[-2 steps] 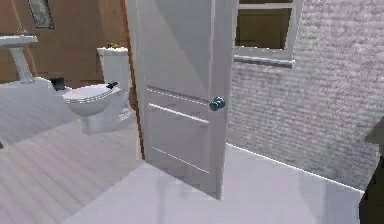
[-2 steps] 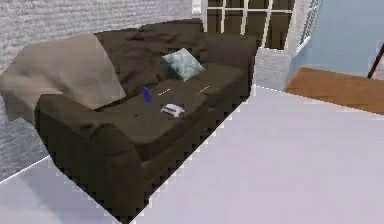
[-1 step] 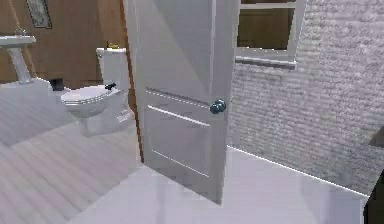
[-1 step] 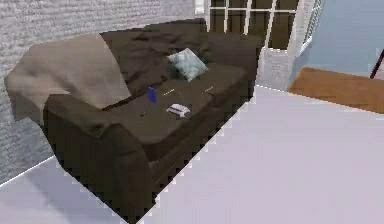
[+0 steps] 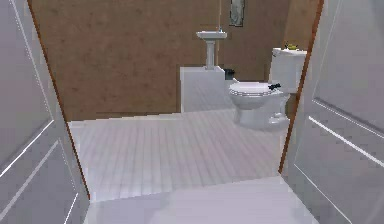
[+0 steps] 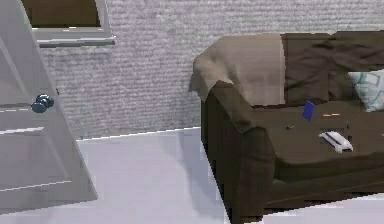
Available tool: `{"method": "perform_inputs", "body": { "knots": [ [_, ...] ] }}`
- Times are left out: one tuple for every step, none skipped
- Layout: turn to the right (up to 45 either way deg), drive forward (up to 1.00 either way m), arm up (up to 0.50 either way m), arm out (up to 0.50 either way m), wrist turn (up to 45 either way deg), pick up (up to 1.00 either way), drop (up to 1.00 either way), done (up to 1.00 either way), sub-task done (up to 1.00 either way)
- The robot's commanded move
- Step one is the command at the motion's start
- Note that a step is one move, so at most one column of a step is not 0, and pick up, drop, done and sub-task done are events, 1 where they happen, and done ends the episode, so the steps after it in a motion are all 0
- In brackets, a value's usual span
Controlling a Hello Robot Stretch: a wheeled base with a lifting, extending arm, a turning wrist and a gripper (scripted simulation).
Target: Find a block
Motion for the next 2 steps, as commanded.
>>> {"method": "perform_inputs", "body": {
  "knots": [
    [-9.0,0.0,0.0,0.0,0.0,0.0,0.0,0.0,0.0],
    [0.0,1.0,0.0,0.0,0.0,0.0,0.0,0.0,0.0]
  ]
}}
